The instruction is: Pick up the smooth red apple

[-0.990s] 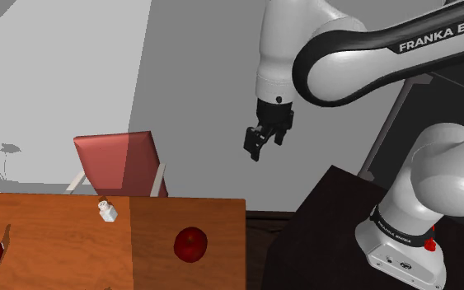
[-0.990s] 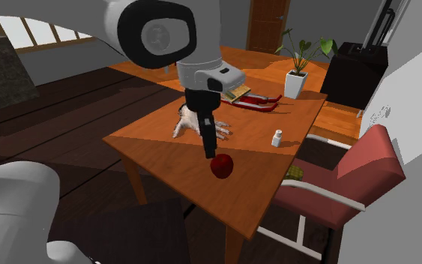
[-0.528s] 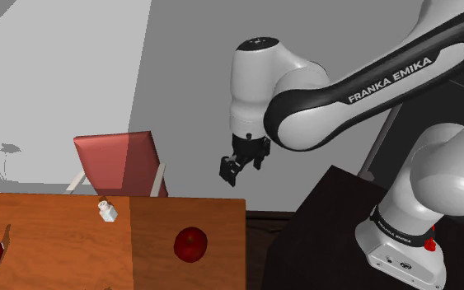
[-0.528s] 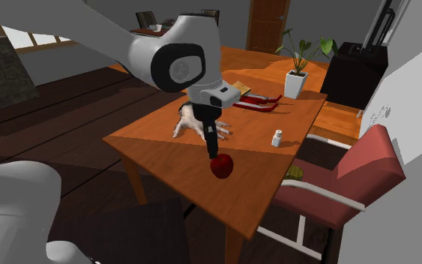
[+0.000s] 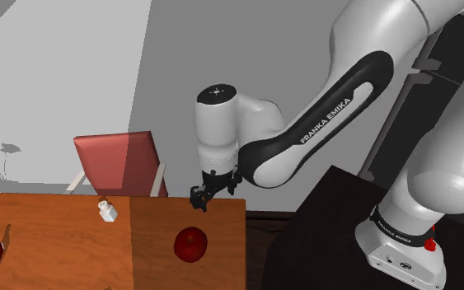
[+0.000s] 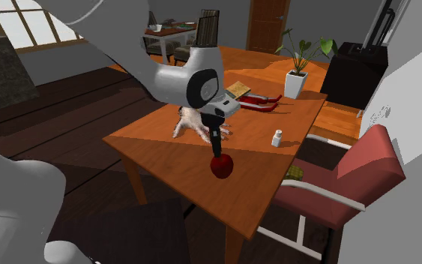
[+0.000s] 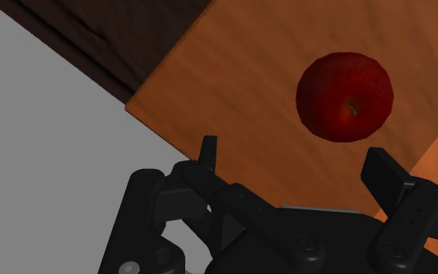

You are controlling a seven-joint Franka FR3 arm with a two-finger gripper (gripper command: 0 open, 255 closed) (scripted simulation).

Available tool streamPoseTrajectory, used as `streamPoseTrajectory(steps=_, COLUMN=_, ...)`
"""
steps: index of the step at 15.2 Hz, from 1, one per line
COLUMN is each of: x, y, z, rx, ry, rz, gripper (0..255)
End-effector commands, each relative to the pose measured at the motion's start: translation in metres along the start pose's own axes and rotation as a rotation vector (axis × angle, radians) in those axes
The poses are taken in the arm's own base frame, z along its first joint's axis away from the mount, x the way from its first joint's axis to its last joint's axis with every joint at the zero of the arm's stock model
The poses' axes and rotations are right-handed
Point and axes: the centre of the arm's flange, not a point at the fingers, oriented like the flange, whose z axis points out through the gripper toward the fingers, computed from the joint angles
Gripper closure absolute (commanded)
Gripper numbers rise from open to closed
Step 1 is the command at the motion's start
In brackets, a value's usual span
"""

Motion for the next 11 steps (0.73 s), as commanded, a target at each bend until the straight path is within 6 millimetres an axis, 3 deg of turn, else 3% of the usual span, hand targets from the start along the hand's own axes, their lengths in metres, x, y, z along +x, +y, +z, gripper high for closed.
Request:
streamPoseTrajectory(steps=1, x=0.0, y=-0.015, z=0.018, rx=0.004, ry=0.007, rz=0.011, gripper=0)
streamPoseTrajectory(steps=9, x=0.014, y=-0.089, z=0.091, rx=0.016, ry=0.024, rz=0.05, gripper=0)
streamPoseTrajectory(steps=11, x=0.015, y=-0.095, z=0.102, rx=0.017, ry=0.025, rz=0.053, gripper=0)
